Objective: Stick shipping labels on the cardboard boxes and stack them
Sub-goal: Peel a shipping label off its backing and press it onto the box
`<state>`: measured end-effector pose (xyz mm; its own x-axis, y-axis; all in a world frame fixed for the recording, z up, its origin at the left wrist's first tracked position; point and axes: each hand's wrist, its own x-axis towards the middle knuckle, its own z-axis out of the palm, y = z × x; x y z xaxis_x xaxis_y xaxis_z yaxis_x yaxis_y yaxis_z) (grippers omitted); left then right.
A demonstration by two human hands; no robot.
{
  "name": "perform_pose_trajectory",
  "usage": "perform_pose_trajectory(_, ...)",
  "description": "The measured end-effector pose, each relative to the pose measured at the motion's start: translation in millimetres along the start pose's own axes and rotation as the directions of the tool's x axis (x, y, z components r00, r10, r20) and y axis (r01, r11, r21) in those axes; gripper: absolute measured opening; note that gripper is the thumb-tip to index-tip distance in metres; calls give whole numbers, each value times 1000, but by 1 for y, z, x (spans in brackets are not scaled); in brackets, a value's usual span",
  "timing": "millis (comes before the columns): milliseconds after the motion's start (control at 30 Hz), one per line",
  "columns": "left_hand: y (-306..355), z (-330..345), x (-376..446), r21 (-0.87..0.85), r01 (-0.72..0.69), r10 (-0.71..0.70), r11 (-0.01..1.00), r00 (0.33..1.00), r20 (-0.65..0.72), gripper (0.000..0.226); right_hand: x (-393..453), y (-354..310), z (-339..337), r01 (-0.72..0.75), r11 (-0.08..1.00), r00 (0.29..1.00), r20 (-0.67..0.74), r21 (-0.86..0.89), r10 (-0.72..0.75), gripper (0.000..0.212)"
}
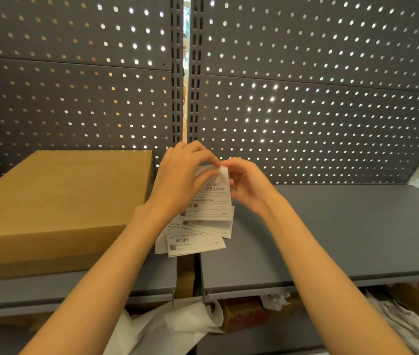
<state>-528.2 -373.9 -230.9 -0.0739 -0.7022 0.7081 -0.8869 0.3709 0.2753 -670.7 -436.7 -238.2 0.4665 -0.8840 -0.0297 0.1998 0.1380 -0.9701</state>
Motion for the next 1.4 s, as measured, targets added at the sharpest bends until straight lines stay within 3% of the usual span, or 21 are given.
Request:
perform_pose_trajectory(333, -1, -2, 0, -5, 26, -26, 1000, 999, 29, 7, -3, 0, 3, -81, 996, 994, 78, -25, 83, 13)
perform_pose_trajectory(533, -2, -1, 0, -17, 29, -29, 999, 999, 23, 6, -1, -1, 3, -84, 995, 993, 90, 51, 79, 14)
perform_pose_trajectory(667, -1, -1, 0, -50, 31, -31, 998, 1000, 4, 8, -2, -2, 2, -83, 995, 993, 84, 48, 79, 21)
perform_pose_trajectory(933, -1, 1, 0, -43, -2, 0, 999, 999, -33, 10, 2, 2, 1, -120, 990, 992, 51, 78, 116, 11)
perform_pose_trajectory(1200, -1, -1, 1, -36, 9, -8, 999, 1000, 26, 8, 3, 2, 1, -119, 992, 992, 44, 40, 117, 12)
perform_pose_trajectory(1400, -3, 0, 2, -46, 21, -19, 999, 999, 43, 8, 3, 3, -2, -132, 990, 984, 125, 40, 126, 15)
